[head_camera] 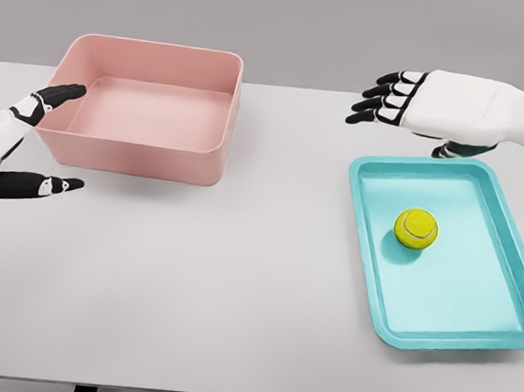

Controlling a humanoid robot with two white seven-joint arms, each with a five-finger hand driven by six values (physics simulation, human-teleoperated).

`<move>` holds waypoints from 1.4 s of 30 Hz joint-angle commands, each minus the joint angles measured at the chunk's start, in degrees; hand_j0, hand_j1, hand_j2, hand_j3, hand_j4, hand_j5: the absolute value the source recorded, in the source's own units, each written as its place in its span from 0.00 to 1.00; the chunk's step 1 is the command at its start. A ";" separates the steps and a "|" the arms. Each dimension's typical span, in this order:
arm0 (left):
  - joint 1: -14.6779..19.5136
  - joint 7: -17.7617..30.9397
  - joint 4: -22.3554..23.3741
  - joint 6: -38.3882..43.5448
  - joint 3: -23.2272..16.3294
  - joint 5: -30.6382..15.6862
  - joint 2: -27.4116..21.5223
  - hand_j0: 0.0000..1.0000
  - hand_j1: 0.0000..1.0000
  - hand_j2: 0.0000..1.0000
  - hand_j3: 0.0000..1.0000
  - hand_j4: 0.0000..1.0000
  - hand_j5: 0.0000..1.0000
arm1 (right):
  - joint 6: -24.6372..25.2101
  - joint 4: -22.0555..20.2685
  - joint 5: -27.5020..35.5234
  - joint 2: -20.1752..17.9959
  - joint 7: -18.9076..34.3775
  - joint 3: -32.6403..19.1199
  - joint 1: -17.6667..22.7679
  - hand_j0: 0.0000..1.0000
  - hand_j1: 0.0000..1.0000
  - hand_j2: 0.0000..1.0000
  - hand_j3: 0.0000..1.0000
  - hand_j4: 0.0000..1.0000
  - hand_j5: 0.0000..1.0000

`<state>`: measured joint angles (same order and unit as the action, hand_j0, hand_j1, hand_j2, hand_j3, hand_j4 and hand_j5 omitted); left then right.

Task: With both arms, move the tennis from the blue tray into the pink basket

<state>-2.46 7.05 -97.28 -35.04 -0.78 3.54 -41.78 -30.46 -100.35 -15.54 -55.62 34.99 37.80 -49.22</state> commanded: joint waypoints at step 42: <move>-0.70 -0.29 -0.19 0.04 -0.01 -0.81 -0.06 1.00 1.00 1.00 1.00 1.00 1.00 | 20.35 10.08 12.29 -4.76 0.01 23.19 0.88 1.00 1.00 1.00 1.00 1.00 1.00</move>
<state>-3.16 6.73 -97.45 -35.04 -0.80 3.10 -41.78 -10.12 -89.93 -3.38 -60.60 35.01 60.83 -48.43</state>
